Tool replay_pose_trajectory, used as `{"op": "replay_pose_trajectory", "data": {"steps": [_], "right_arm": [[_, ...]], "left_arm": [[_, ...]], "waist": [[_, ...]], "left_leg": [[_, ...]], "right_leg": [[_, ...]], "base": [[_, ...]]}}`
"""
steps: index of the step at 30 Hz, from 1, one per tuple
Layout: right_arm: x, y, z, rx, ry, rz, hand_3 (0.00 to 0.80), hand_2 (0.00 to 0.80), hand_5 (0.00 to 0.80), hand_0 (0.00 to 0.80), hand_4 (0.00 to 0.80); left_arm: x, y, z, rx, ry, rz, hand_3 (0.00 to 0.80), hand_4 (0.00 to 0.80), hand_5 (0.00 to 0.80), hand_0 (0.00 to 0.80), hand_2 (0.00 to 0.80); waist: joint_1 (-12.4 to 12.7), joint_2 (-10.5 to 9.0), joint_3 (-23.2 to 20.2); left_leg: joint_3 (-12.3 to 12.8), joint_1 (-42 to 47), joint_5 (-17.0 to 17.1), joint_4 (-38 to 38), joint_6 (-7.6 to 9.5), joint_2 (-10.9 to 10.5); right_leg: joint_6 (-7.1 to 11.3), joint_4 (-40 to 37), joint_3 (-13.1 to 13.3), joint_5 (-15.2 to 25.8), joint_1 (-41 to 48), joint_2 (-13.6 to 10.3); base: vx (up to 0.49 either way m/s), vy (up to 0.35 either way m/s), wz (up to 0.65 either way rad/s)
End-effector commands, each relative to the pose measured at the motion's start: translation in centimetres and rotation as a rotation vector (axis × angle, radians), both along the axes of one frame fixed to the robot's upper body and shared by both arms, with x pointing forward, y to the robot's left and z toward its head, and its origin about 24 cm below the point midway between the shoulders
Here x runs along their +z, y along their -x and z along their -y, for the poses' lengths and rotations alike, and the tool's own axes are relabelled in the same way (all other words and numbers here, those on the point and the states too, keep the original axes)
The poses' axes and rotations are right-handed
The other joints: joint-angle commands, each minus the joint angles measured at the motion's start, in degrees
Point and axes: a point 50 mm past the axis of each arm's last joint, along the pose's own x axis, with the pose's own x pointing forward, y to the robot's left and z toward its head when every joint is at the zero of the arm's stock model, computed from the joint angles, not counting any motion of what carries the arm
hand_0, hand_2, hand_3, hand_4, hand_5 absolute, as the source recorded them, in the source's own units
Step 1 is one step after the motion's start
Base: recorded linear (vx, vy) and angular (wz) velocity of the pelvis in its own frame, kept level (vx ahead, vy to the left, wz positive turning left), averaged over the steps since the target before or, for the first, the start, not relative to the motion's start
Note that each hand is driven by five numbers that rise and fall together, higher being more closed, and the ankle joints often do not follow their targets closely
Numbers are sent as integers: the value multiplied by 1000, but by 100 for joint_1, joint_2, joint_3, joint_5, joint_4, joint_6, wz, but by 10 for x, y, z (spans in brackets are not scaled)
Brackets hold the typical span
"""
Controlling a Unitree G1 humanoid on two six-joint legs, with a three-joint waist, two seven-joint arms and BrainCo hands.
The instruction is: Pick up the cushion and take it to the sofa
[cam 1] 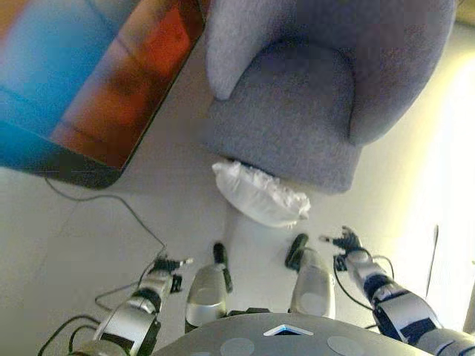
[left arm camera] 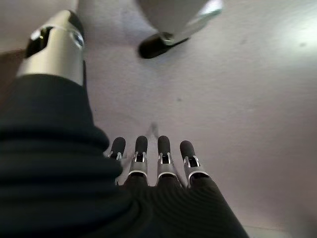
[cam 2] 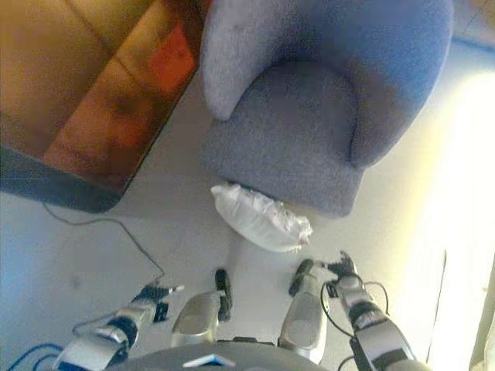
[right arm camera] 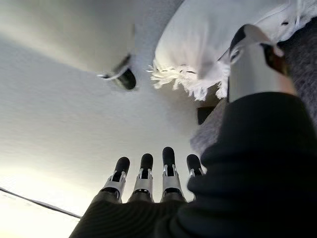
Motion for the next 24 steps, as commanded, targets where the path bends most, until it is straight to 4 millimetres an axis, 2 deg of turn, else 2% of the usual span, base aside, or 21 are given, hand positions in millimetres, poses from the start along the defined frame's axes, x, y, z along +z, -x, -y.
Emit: {"op": "replay_pose_trajectory", "data": {"steps": [1,9,12,18,24], "right_arm": [[20,-24,-2,3,40,113,0,0,0,0,0],[57,-59,6,-7,81,257,0,0,0,0,0],[72,-70,8,-10,81,313,0,0,0,0,0],[97,-88,11,12,108,399,0,0,0,0,0],[132,-110,10,48,147,492,0,0,0,0,0]], "left_arm": [[17,-23,-9,46,-23,107,0,0,0,0,0],[54,-73,0,18,-20,352,0,0,0,0,0],[72,-92,11,-12,11,464,0,0,0,0,0],[105,-119,31,-60,60,660,0,0,0,0,0],[139,-142,29,-66,32,775,0,0,0,0,0]], "waist": [[-194,-96,359],[-326,53,880],[-352,105,1044],[-406,190,1048],[-466,194,1048]], "left_leg": [[-565,-12,-959,901,162,301],[-669,-630,-1034,1225,137,264],[-669,-890,-1001,1292,134,246],[-740,-1674,-1036,1657,110,216],[-718,-2719,-1093,2240,80,312]], "right_leg": [[884,-1544,647,1499,-90,-500],[951,-1183,1050,1617,-948,-557],[975,-1077,1146,1636,-1189,-573],[1003,-928,1372,1681,-1891,-568],[1002,-600,1584,1633,-2711,-532]], "base": [[-94,58,13],[-60,61,13],[-64,67,5],[-53,74,7],[-83,69,0]]}}
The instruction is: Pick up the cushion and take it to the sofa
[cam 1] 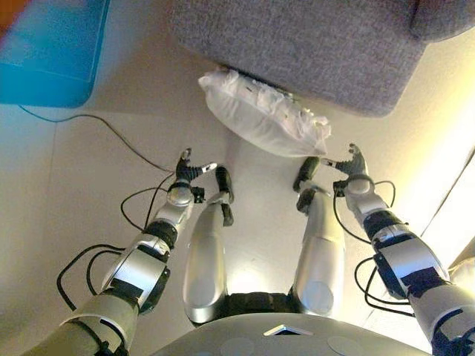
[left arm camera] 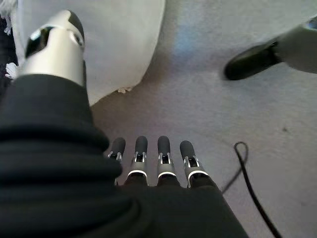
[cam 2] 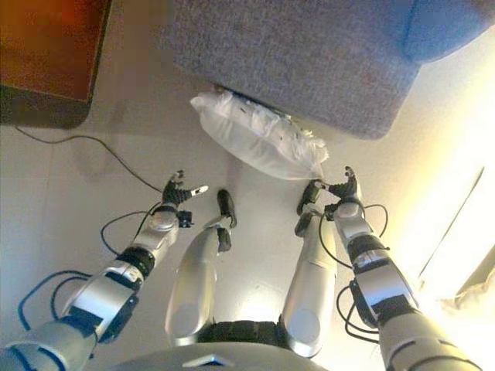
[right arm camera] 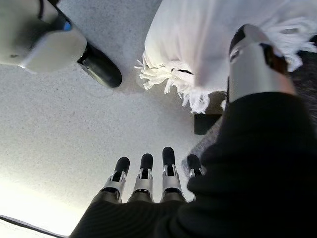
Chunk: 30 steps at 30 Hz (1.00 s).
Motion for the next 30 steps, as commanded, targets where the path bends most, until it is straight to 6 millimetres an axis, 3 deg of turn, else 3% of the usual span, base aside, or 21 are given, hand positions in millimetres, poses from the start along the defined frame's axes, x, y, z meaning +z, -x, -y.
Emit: {"op": "replay_pose_trajectory", "data": {"steps": [1,7,11,19,20,21,23,24,30], "right_arm": [[25,-9,9,12,76,86,0,0,0,0,0],[63,-26,12,26,154,175,0,0,0,0,0],[80,-31,16,38,237,213,0,0,0,0,0],[135,-50,12,109,427,257,0,0,0,0,0],[143,-52,13,120,459,255,0,0,0,0,0],[154,-53,17,124,480,252,0,0,0,0,0],[175,-55,24,131,523,251,0,0,0,0,0],[177,-56,23,135,535,254,0,0,0,0,0],[188,-64,4,148,520,331,0,0,0,0,0]], "left_arm": [[17,-4,-23,71,-24,76,0,0,0,0,0],[44,-18,-28,101,-25,184,0,0,0,0,0],[52,-20,-31,124,-28,225,0,0,0,0,0],[101,-39,-36,145,-268,372,0,0,0,0,0],[119,-42,-58,189,-368,379,0,0,0,0,0],[137,-46,-77,190,-345,370,0,0,0,0,0],[162,-53,-91,186,-310,364,0,0,0,0,0],[162,-56,-88,112,-169,348,0,0,0,0,0],[158,-61,-61,133,-236,399,0,0,0,0,0]], "waist": [[-197,63,12],[-272,118,12],[-220,170,12],[-196,175,12],[-222,209,12],[-256,259,12],[-284,345,12],[-279,341,12],[-252,199,12]], "left_leg": [[-412,-320,-883,928,-63,389],[-279,-1433,-975,1702,-49,598],[-257,-1724,-1122,1987,-79,770],[-292,-2534,-1049,2430,-123,921],[-287,-2594,-966,2385,-152,935],[-226,-2587,-903,2344,-180,949],[-110,-2683,-911,2480,-174,1006],[-117,-2760,-922,2529,-156,1024],[-280,-3338,-1007,2851,-89,1027]], "right_leg": [[1091,-915,975,1289,-724,-475],[1070,-447,1166,1166,-1588,-399],[1086,-272,1146,962,-1759,-367],[1011,-248,1133,903,-2125,-251],[1009,-221,1143,905,-2191,-221],[1008,-214,1165,907,-2225,-216],[988,-213,1250,896,-2319,-207],[973,-193,1252,873,-2351,-200],[901,-122,1216,844,-2682,-85]], "base": [[-107,73,-8],[-97,91,-6],[8,73,-13],[-25,60,-10],[12,161,-7],[32,207,-7],[26,129,-15],[-7,6,-28],[-13,-31,-8]]}}
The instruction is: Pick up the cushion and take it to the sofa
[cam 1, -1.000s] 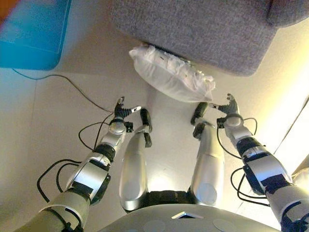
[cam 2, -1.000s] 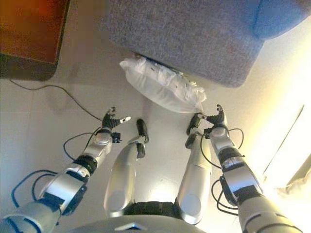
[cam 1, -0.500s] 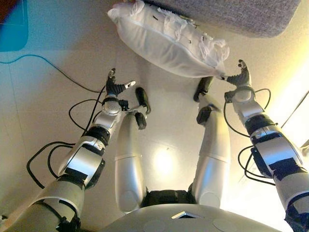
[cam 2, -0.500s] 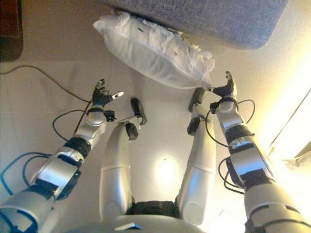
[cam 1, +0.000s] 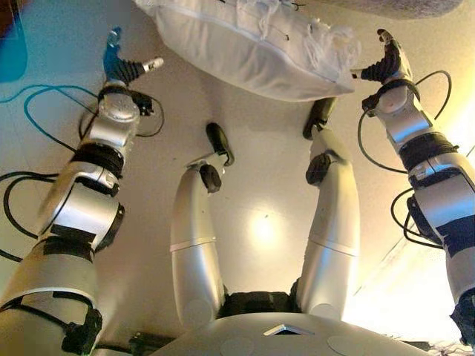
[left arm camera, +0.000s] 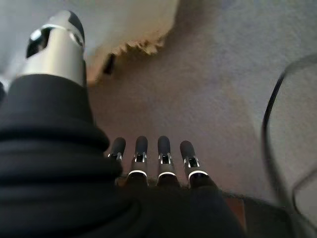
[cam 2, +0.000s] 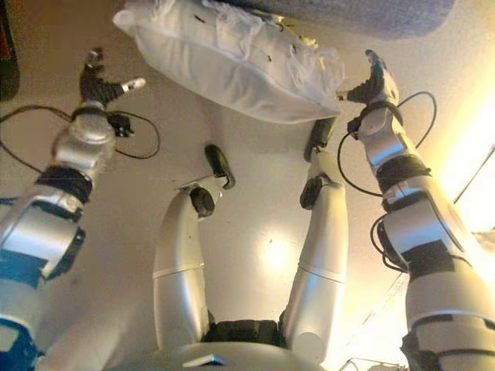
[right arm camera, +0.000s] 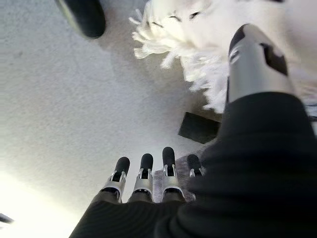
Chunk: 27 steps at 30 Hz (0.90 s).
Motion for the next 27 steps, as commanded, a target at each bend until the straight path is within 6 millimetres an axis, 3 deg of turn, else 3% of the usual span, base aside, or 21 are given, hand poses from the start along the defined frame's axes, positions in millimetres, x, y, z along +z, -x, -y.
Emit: {"op": "replay_pose_trajectory", "data": {"steps": [1,4,11,17,24,27], "right_arm": [[20,0,3,2,51,83,0,0,0,0,0],[20,4,15,8,21,111,0,0,0,0,0],[25,8,-11,128,-8,107,0,0,0,0,0],[19,20,4,136,-1,89,0,0,0,0,0],[30,25,8,178,180,149,0,0,0,0,0],[42,27,0,228,220,263,0,0,0,0,0]], "left_arm": [[-18,6,0,48,31,5,0,0,0,0,0],[-22,5,2,85,70,-27,0,0,0,0,0],[-12,7,2,122,164,17,0,0,0,0,0],[-17,15,-3,94,203,28,0,0,0,0,0],[-12,19,-9,59,158,70,0,0,0,0,0],[-1,21,-1,-62,159,170,0,0,0,0,0]], "waist": [[-102,110,-35],[-68,102,-35],[-147,-124,-35],[-163,-210,-35],[-72,-212,-35],[-49,-159,-35]], "left_leg": [[-745,-536,-186,661,-502,503],[-867,-969,-296,1070,-490,493],[-1016,-1574,-402,1324,-477,514],[-1094,-1812,-352,1365,-495,589],[-1206,-2109,-465,1743,-507,642],[-1210,-2118,-560,1908,-505,683]], "right_leg": [[922,-515,558,289,-144,-294],[950,-315,608,257,-408,-246],[923,-282,574,224,-849,-210],[916,-227,586,216,-1001,-191],[953,168,713,148,-1340,-285],[964,315,762,73,-1356,-349]], "base": [[-9,-14,3],[-8,-16,-2],[1,-5,0],[3,4,-2],[6,-32,-8],[36,-20,4]]}}
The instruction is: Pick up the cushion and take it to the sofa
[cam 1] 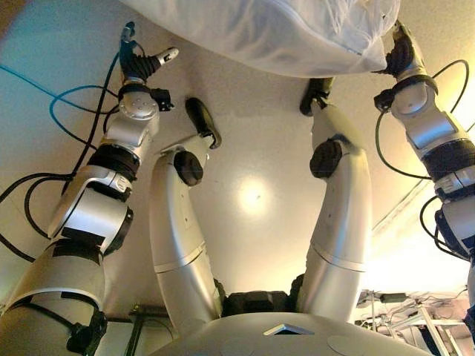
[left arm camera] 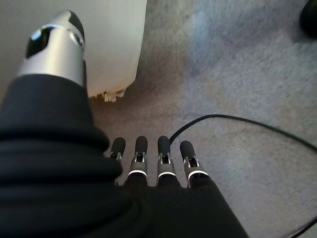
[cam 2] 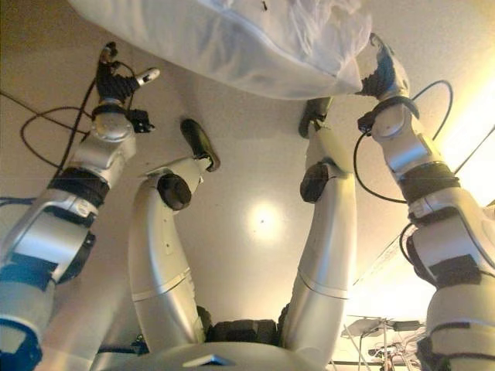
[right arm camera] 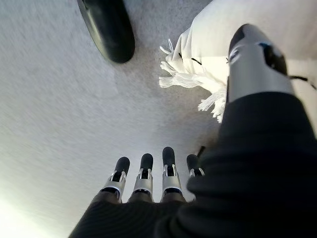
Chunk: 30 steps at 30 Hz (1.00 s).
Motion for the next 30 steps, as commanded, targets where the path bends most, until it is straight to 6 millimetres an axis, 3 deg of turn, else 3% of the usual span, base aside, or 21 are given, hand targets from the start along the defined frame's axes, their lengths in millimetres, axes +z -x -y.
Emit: {"op": "replay_pose_trajectory", "data": {"steps": [1,6,10,17,18,19,20,24,30], "right_arm": [[14,10,-1,68,88,148,0,0,0,0,0],[29,7,-19,144,104,250,0,0,0,0,0],[28,4,-24,156,85,251,0,0,0,0,0],[16,7,-30,190,81,241,0,0,0,0,0],[14,7,-30,194,85,235,0,0,0,0,0],[10,8,-29,202,80,229,0,0,0,0,0],[8,8,-27,209,75,225,0,0,0,0,0],[-11,9,-25,231,67,153,0,0,0,0,0],[-33,16,-20,255,65,51,0,0,0,0,0]], "left_arm": [[-5,13,-3,-101,25,109,0,0,0,0,0],[7,12,14,-159,23,173,0,0,0,0,0],[9,10,19,-168,110,192,0,0,0,0,0],[4,14,33,-324,120,207,0,0,0,0,0],[8,17,41,-427,97,248,0,0,0,0,0],[3,15,41,-433,79,195,0,0,0,0,0],[5,13,37,-360,3,202,0,0,0,0,0],[19,5,22,-370,-77,143,0,0,0,0,0],[26,8,31,-500,-127,149,0,0,0,0,0]], "waist": [[125,-15,-58],[152,115,-58],[156,175,-58],[164,142,-58],[162,116,-58],[142,70,-58],[118,34,-58],[39,0,-58],[-14,91,-58]], "left_leg": [[-845,-163,-70,377,-663,419],[-797,-171,-105,394,-708,520],[-770,-172,-142,461,-723,582],[-830,-172,-255,709,-733,652],[-849,-172,-267,751,-731,668],[-875,-172,-280,776,-724,692],[-900,-172,-297,814,-722,717],[-1128,-172,-456,1234,-759,900],[-1396,-172,-640,1619,-777,1026]], "right_leg": [[936,-749,690,247,314,-381],[924,-628,764,120,310,-392],[922,-555,798,57,310,-424],[901,-212,837,-90,310,-481],[901,-142,843,-108,310,-486],[900,-52,841,-142,310,-493],[902,8,847,-162,310,-494],[892,411,966,-266,310,-462],[888,693,1163,-290,310,-479]], "base": [[35,0,3],[0,0,0],[9,5,-2],[3,2,1],[0,0,0],[-2,19,-5],[-8,25,-5],[19,80,-12],[15,55,-16]]}}
